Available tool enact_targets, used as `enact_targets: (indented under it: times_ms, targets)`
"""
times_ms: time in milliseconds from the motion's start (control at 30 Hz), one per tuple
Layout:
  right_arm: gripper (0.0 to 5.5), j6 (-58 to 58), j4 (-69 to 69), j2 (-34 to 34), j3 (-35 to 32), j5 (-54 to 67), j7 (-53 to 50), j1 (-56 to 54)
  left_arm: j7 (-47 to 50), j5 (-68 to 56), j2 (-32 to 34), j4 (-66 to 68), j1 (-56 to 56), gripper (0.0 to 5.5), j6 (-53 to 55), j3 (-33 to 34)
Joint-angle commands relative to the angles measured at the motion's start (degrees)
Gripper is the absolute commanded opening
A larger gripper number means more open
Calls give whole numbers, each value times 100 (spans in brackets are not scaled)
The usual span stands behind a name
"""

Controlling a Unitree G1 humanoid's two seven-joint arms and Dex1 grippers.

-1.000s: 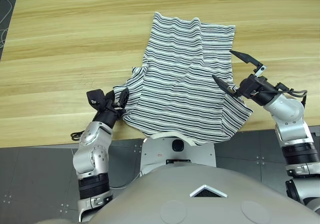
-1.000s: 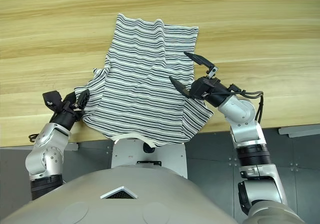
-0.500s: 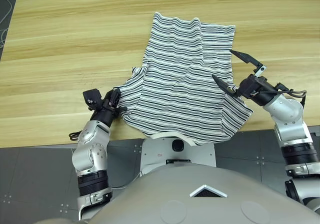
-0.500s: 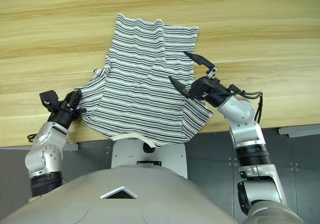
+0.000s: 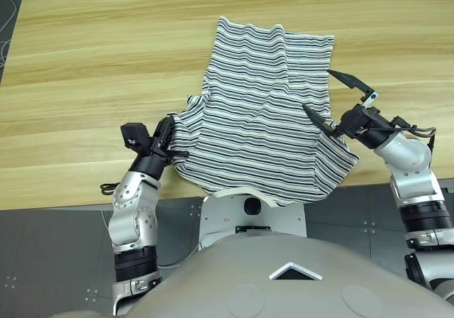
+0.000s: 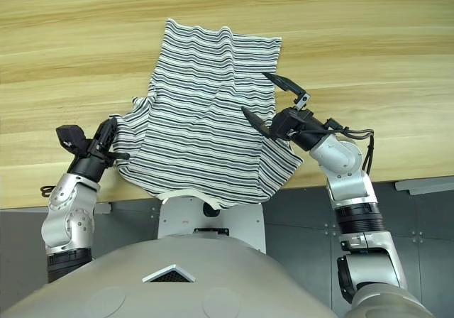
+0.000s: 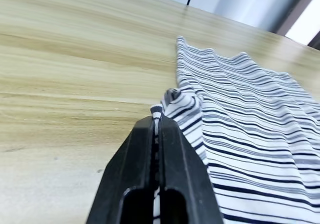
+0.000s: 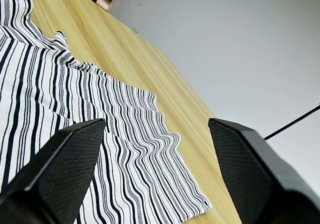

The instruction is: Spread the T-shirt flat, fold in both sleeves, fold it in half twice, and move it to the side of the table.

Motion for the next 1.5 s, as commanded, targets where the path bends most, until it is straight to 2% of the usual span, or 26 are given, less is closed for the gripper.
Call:
enact_targets:
  times_ms: [33, 333, 600, 833, 967, 1300, 1500]
  targets:
    - [381, -44, 133, -57, -53, -93, 3, -94, -282, 51, 126, -277, 129, 13, -145, -214]
    - [381, -83, 266, -27, -56, -149, -57, -103, -989, 364, 664, -708, 543, 13, -190, -935]
    - [381, -82, 224, 4, -18, -165, -104, -71, -943, 990, 1082, -383, 678, 13, -147, -1237]
    - [381, -95, 218, 14, -12, -177, -121, -55, -861, 1297, 1127, -311, 680, 13, -363, -1328]
    - [381, -120, 264, 9, 2, -206, -133, -68, -780, 1229, 987, -303, 622, 70, -703, -1245]
    - [381, 193, 176, -44, -99, -73, -96, 78, -776, 872, 892, -650, 677, 209, -729, -1214]
    - [381, 944, -249, -136, -517, 664, 81, 658, -714, 206, 610, -971, 529, 212, -722, -1044]
